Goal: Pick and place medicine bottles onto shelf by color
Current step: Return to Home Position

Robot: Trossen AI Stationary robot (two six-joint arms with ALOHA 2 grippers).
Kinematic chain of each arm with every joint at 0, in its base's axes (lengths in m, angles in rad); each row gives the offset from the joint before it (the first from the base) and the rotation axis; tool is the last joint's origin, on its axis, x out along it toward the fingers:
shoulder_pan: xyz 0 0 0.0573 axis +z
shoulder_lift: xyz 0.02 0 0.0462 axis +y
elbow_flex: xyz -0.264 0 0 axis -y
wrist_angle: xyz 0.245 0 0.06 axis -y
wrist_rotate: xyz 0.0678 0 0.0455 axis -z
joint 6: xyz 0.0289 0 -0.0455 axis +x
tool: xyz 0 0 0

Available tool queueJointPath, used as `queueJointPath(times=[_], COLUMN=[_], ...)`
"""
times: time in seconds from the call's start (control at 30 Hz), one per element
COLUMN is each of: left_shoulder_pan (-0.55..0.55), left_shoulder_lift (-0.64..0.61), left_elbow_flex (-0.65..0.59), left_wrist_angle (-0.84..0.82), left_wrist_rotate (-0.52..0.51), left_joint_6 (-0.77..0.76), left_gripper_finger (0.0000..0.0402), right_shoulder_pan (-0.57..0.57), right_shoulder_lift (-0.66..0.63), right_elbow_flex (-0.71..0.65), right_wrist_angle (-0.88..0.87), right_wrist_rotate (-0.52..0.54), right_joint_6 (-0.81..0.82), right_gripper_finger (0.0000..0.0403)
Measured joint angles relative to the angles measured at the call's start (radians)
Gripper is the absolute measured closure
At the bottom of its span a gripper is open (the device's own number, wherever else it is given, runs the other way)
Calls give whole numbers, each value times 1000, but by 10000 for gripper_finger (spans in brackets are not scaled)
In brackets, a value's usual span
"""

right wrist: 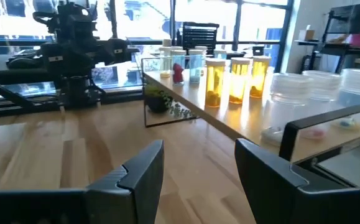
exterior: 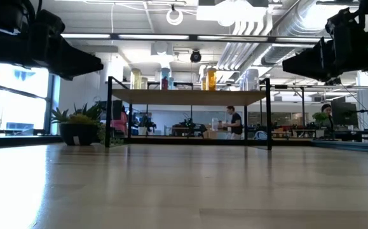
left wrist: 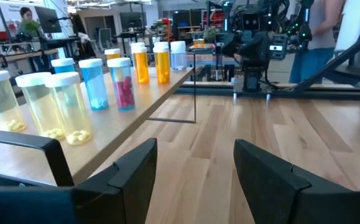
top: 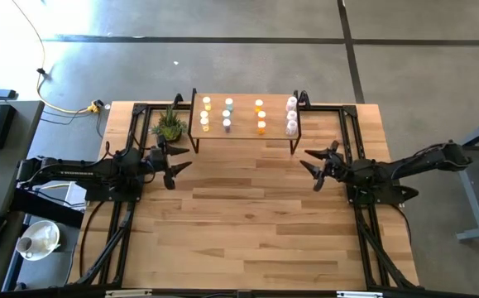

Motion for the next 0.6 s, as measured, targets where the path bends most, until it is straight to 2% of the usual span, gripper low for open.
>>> queueJointPath(times=[0.2, 0.6], left_shoulder_pan=[0, 0], left_shoulder_lift=[0, 0], left_elbow_flex=[0, 1], left_wrist_angle=[-1, -2], left_wrist_rotate=[0, 2], left_joint_6=[0, 0], left_gripper_finger=[200, 200], right_shoulder_pan=[0, 0], right_shoulder_lift=[-2, -1], right_elbow_flex=[0, 0], right_wrist_angle=[-1, -1], right_wrist_rotate=[62, 64], right_joint_6=[-1, -1], right_gripper_finger=[214, 214])
